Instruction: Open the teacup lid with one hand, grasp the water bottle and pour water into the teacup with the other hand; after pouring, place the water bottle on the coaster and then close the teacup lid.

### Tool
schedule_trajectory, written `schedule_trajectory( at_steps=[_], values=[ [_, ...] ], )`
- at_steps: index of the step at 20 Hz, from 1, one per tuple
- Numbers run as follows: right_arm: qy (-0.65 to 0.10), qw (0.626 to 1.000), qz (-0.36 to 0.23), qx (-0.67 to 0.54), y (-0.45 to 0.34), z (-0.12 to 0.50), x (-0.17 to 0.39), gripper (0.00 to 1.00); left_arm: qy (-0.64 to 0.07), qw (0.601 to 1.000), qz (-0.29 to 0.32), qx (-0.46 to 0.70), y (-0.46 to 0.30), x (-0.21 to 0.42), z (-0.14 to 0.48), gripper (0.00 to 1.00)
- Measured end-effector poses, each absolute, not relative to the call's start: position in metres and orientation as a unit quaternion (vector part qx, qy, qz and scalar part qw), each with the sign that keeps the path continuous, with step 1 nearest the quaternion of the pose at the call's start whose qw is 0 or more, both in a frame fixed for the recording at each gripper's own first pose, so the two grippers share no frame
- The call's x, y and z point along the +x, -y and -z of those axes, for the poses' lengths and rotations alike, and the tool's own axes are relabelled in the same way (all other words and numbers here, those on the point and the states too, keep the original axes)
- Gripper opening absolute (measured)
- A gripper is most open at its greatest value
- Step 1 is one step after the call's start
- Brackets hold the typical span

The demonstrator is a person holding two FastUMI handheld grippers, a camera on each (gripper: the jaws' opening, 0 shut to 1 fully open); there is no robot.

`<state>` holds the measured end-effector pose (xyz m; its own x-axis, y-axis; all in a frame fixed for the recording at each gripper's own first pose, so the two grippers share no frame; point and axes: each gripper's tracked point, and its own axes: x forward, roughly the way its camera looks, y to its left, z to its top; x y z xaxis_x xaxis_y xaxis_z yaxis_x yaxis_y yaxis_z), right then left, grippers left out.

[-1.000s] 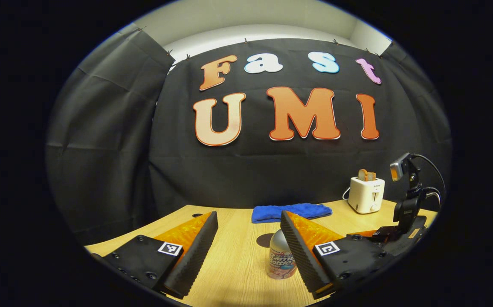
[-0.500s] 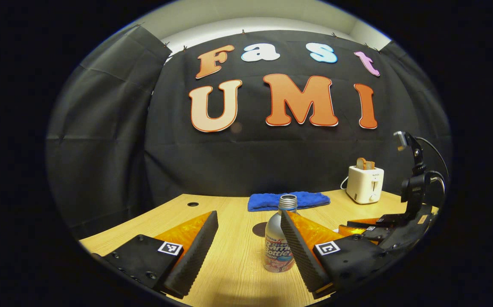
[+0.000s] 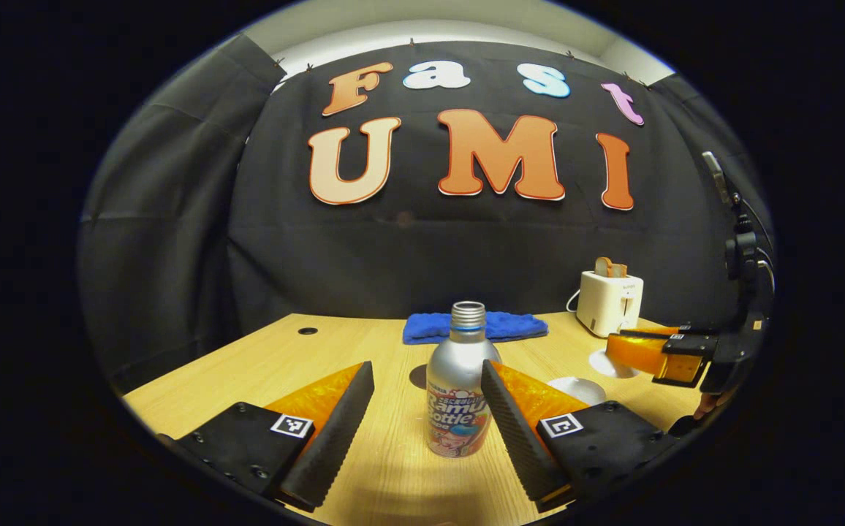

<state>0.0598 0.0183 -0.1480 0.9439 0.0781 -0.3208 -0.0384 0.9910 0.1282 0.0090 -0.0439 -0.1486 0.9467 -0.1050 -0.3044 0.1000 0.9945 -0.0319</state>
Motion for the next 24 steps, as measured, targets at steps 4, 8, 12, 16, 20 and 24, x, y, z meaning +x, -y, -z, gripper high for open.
schedule_trajectory(
  at_steps=[4,8,12,16,20,24],
  values=[
    [-0.160,0.985,-0.021,0.057,-0.004,0.144,0.051,0.21,-0.177,0.982,0.067,-0.015,0.059,0.011,0.168,0.97],
    [-0.158,0.986,-0.010,0.055,0.010,0.142,0.044,0.21,-0.196,0.978,0.076,-0.003,0.070,0.012,0.186,0.98],
    [-0.160,0.986,-0.002,0.053,0.022,0.140,0.038,0.21,-0.206,0.975,0.083,0.015,0.072,0.021,0.202,0.94],
    [-0.147,0.988,0.009,0.048,0.038,0.125,0.027,0.21,-0.230,0.969,0.086,0.006,0.076,0.027,0.219,0.98],
    [-0.142,0.988,0.025,0.053,0.054,0.120,0.020,0.21,-0.237,0.968,0.081,0.002,0.075,0.033,0.226,0.98],
    [-0.141,0.987,0.037,0.062,0.067,0.121,0.014,0.21,-0.236,0.969,0.069,0.009,0.069,0.038,0.223,0.84]
  ],
)
